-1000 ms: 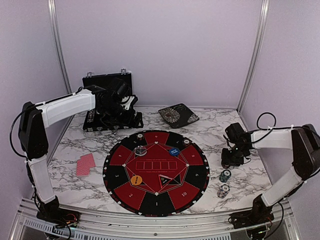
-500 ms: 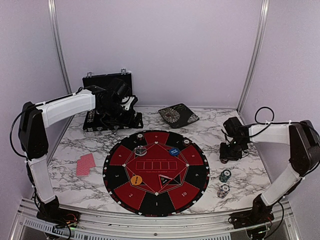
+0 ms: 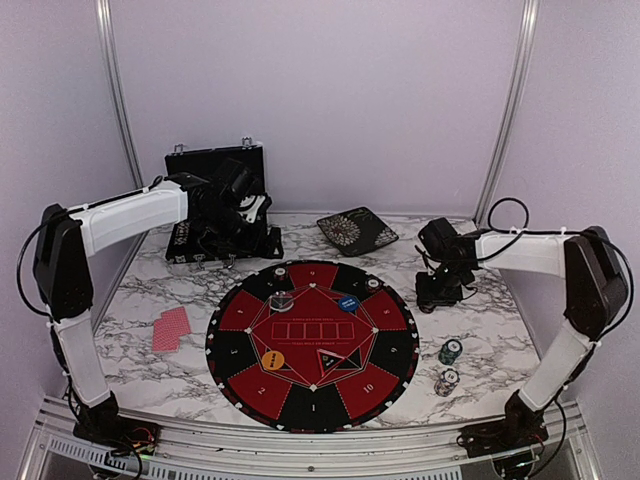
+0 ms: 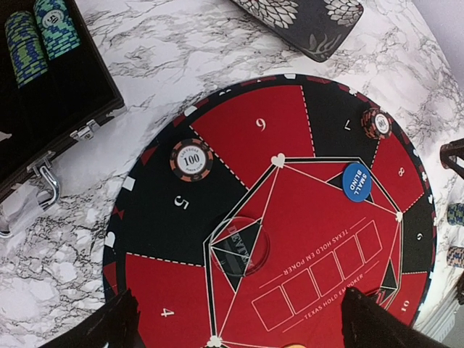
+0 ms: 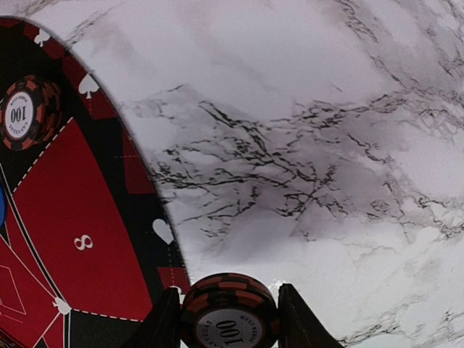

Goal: Distribute texas hold em gaming equipment
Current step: Pick up the pile of poker chips from the center of the board, then place the poker chips pile in the big blind area.

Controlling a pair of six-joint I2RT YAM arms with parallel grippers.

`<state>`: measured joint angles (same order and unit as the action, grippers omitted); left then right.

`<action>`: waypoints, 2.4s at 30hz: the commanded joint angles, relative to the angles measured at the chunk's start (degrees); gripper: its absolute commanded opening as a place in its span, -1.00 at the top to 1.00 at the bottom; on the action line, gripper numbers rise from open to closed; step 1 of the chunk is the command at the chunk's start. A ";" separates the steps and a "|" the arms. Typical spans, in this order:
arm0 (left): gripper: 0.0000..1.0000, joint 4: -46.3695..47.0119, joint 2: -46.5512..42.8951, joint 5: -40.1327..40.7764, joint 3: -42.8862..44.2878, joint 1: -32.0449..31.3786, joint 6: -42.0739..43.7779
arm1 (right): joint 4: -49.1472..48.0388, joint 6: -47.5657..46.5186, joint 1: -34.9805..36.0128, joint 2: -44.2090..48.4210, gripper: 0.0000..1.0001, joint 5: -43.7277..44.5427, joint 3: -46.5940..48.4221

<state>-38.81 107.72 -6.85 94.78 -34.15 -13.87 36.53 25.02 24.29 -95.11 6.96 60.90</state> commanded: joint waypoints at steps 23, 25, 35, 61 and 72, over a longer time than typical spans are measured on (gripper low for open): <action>-0.98 9.03 -20.21 -2.95 -24.65 12.19 -7.67 | 11.84 1.19 26.10 -17.33 0.65 3.67 28.67; -0.98 9.40 -21.73 -2.91 -26.68 12.78 -7.73 | 12.72 0.82 27.81 -20.16 0.65 3.66 32.27; -0.98 10.04 -27.02 -2.41 -32.95 13.48 -7.49 | 17.18 -0.62 34.62 -35.91 0.66 3.05 53.19; -0.98 10.76 -27.08 -3.65 -34.23 13.48 -6.76 | 17.98 0.74 40.93 -49.66 0.62 -2.23 69.90; -0.98 10.80 -26.67 -5.04 -35.22 13.43 -6.73 | 14.54 0.04 40.42 -46.53 -0.08 -3.19 67.56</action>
<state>-28.53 81.32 -10.61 60.45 -20.99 -21.21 53.78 25.26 64.73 -144.11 4.49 128.53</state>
